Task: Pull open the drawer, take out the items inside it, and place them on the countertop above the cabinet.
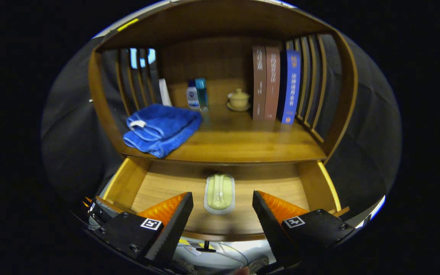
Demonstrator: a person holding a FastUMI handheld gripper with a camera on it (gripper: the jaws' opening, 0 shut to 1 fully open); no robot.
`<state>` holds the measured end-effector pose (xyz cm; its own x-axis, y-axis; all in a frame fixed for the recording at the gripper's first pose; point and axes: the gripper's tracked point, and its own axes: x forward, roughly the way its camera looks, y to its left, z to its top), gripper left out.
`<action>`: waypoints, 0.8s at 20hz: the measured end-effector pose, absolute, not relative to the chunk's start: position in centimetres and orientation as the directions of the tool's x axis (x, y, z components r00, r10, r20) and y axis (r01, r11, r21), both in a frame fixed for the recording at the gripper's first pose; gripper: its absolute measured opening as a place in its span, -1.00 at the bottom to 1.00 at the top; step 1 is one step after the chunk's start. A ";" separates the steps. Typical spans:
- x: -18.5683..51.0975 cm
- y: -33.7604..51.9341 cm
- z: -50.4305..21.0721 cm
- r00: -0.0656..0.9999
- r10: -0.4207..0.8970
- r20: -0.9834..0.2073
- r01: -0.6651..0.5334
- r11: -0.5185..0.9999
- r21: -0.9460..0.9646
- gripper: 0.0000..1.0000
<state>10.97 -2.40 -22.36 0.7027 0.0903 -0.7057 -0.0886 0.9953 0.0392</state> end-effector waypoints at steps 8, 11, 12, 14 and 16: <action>15.1 -1.6 -30.2 0.538 0.032 -0.842 -0.088 0.996 -0.018 0.64; 15.9 -1.1 -31.7 0.501 0.015 -0.865 -0.075 0.997 -0.026 0.19; 15.9 -0.9 -32.4 0.483 0.016 -0.876 -0.066 0.998 -0.019 0.04; 15.7 -0.9 -32.9 0.461 0.002 -0.887 -0.052 0.998 -0.025 -0.26; 16.2 -0.7 -33.5 0.480 -0.003 -0.877 -0.066 0.997 -0.040 -0.41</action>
